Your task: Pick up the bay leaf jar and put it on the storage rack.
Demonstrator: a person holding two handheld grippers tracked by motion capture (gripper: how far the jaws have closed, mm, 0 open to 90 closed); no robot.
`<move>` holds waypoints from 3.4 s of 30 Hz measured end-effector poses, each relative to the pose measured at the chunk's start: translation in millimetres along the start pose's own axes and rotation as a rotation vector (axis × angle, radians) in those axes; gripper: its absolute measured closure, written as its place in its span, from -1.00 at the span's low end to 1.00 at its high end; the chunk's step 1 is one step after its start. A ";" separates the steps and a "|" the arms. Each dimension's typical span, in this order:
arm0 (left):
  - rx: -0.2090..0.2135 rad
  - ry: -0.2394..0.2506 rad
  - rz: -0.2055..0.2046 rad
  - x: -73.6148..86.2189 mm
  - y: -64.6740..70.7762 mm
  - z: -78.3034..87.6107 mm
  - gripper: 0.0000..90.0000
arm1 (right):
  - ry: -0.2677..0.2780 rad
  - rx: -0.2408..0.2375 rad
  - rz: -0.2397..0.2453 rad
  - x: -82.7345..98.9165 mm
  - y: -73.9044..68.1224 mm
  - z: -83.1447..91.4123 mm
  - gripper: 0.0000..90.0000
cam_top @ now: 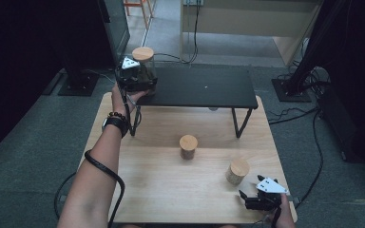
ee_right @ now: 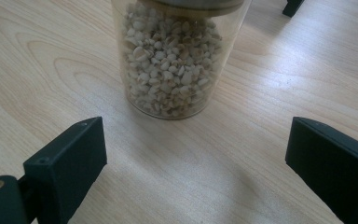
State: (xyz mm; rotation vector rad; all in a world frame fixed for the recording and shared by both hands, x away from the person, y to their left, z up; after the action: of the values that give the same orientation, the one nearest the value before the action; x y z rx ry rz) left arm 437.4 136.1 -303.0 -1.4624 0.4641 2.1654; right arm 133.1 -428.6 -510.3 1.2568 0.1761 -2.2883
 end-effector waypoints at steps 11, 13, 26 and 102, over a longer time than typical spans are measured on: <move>0.013 0.040 0.005 5.2 -0.8 3.0 -0.74 | 0.003 0.002 -0.004 0.2 0.4 -0.1 -0.89; -0.009 0.049 0.013 7.1 1.9 4.4 -0.74 | 0.003 0.003 -0.004 0.2 0.4 -0.1 -0.89; -0.003 0.030 0.020 19.2 3.3 21.7 -1.00 | 0.005 0.002 -0.011 0.3 1.4 -0.3 -0.89; 0.068 0.109 0.025 159.1 45.4 155.3 -0.98 | -0.001 0.023 -0.015 -1.1 -2.8 -0.9 -0.89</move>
State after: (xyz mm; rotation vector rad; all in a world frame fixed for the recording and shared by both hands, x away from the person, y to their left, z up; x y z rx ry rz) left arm 243.5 212.4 -392.7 -1.5505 0.5917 2.0746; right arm 132.8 -425.5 -510.3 1.2704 0.1600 -2.3095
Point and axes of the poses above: each handheld gripper's, and its own axes: z roughly backward along the jaws, x roughly out of its underside, y roughly to its right, the point moved 2 cm from there along -z, roughly forward along the jaws
